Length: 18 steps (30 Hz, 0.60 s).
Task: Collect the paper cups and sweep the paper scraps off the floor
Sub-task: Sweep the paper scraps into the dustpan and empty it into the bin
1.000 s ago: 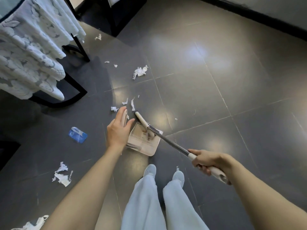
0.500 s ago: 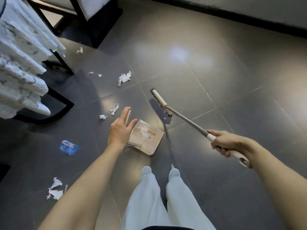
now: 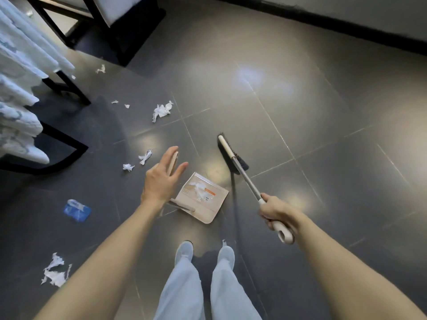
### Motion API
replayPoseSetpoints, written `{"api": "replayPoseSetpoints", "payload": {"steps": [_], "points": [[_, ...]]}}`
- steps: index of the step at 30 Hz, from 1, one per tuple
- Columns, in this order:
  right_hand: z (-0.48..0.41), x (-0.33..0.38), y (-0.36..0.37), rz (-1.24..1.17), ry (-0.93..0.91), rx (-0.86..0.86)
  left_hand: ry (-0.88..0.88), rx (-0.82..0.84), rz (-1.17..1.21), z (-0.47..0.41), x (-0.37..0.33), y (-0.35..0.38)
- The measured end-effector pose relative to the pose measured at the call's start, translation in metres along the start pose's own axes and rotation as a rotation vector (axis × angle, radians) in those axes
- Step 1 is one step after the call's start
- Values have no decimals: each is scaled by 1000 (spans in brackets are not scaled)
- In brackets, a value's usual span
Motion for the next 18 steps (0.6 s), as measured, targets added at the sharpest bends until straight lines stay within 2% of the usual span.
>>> {"api": "replayPoseSetpoints", "payload": {"steps": [3, 8, 11, 18], "points": [[22, 5, 29, 14, -29, 140, -16, 4, 12, 2, -3, 1], [61, 24, 34, -147, -31, 306, -61, 52, -1, 14, 3, -6], [75, 49, 22, -211, -57, 360, -89, -74, 4, 32, 13, -29], [77, 133, 29, -98, -159, 285, -192, -374, 86, 80, 58, -112]]}}
Point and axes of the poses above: each hand's wrist, its own z-axis away from the middle knuckle, its own y-axis out of the palm, x = y × z, the point moved 8 cm from there along -z, towards the middle knuckle, and after that the axes turned 9 degrees about z, right-handed, at the moved point
